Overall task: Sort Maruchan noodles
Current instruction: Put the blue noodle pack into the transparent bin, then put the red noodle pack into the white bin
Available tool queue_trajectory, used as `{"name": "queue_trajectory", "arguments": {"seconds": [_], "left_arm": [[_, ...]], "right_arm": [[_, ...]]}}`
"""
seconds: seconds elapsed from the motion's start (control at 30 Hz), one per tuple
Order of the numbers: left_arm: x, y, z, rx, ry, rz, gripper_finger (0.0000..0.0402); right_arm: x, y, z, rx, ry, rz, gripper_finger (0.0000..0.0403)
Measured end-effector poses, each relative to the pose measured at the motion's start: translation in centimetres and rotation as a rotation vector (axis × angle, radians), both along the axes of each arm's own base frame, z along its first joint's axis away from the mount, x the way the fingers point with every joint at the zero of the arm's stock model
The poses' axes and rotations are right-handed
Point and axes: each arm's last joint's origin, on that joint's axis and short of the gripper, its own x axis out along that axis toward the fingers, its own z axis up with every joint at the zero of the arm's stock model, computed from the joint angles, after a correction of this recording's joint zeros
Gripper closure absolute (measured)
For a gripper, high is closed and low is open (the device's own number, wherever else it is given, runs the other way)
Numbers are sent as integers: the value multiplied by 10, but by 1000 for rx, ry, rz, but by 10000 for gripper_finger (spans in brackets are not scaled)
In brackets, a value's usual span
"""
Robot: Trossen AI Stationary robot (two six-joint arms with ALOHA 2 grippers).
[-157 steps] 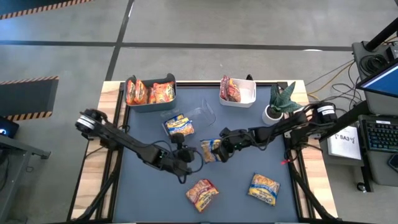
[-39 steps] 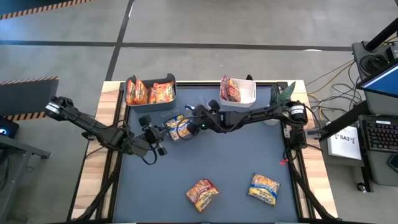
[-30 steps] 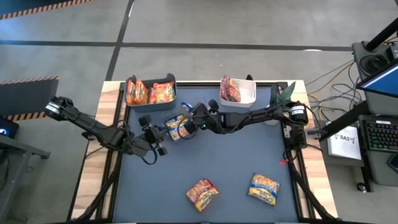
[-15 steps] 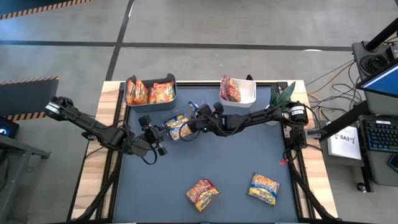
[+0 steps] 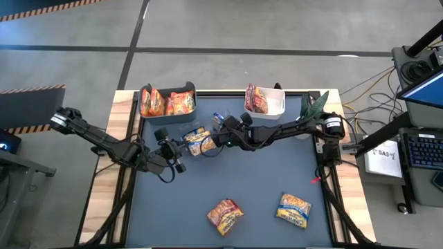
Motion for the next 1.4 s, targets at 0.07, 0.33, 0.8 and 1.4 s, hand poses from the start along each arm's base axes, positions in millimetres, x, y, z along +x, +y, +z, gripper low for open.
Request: {"name": "queue_trajectory", "arguments": {"seconds": [0.07, 0.33, 0.8, 1.4], "left_arm": [[0, 0, 0, 0, 2, 0, 402], [-1, 0, -1, -3, 5, 3, 402], [-1, 0, -1, -11, 0, 6, 402], [6, -8, 14, -206, -92, -115, 402]], "right_arm": [[-4, 0, 4, 7, 10, -5, 291], [-11, 1, 22, -5, 11, 19, 244], [-23, 11, 49, 120, -8, 191, 323], [-65, 98, 81, 278, 130, 679, 394]]}}
